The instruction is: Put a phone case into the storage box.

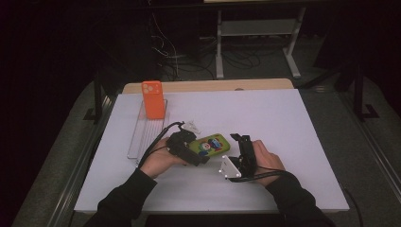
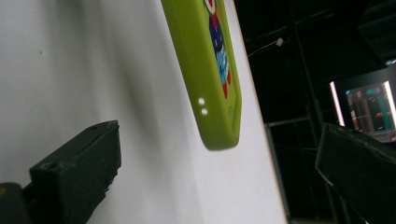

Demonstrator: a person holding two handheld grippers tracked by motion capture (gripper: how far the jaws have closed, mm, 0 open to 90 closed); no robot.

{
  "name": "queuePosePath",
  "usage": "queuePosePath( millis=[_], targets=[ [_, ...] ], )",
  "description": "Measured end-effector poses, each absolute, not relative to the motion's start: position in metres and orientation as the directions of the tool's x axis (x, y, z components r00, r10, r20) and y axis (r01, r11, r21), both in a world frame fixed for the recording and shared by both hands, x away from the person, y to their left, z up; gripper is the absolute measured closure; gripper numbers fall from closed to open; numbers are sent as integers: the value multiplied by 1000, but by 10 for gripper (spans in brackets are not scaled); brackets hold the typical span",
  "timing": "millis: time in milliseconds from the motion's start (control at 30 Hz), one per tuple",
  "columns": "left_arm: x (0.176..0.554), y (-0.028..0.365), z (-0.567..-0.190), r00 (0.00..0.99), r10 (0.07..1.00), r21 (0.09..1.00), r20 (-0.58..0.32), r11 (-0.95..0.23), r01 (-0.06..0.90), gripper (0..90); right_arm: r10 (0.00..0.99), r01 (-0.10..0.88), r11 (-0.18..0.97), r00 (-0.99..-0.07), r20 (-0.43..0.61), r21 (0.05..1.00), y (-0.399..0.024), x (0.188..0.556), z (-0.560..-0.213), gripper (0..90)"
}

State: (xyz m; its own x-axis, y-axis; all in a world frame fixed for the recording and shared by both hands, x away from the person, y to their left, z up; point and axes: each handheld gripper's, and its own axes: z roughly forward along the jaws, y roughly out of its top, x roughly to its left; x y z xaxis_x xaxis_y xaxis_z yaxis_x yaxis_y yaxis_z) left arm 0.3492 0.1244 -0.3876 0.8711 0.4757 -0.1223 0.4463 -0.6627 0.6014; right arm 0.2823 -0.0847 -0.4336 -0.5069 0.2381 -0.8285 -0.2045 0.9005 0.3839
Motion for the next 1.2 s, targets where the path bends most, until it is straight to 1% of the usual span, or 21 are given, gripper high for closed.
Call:
queuePosePath(
  millis=[133,233,333,367,467,633,667,733,933,1200],
  targets=[
    [349,124,-388,872,475,601,-121,-663,445,148,213,-226,908,-480,-851,354,-80,281,-435,0],
    [348,123,-389,865,484,607,-130,-651,455,148,182,-254,913,-444,-877,318,-77,281,-436,43],
    [348,122,-389,867,481,608,-131,-652,454,148,193,-252,910,-444,-875,328,-74,280,-436,64],
    [348,122,-389,867,482,608,-130,-652,453,149,197,-253,911,-425,-884,325,-73,279,-437,74],
    [348,122,-389,866,483,610,-129,-650,454,148,198,-255,912,-416,-887,323,-70,278,-439,132],
    [348,122,-389,868,481,607,-125,-654,450,148,193,-271,910,-395,-898,314,-65,275,-440,200],
    [348,122,-389,868,480,607,-125,-656,450,148,187,-272,912,-393,-900,308,-65,274,-440,218],
    [348,122,-389,870,478,606,-123,-658,448,149,141,-302,916,-371,-918,263,-64,276,-441,243],
    [349,122,-388,878,465,599,-116,-672,435,149,112,-308,923,-359,-927,231,-61,274,-442,362],
    [348,122,-389,878,465,601,-115,-671,434,149,93,-337,916,-344,-934,215,-60,272,-444,588]
  ],
)
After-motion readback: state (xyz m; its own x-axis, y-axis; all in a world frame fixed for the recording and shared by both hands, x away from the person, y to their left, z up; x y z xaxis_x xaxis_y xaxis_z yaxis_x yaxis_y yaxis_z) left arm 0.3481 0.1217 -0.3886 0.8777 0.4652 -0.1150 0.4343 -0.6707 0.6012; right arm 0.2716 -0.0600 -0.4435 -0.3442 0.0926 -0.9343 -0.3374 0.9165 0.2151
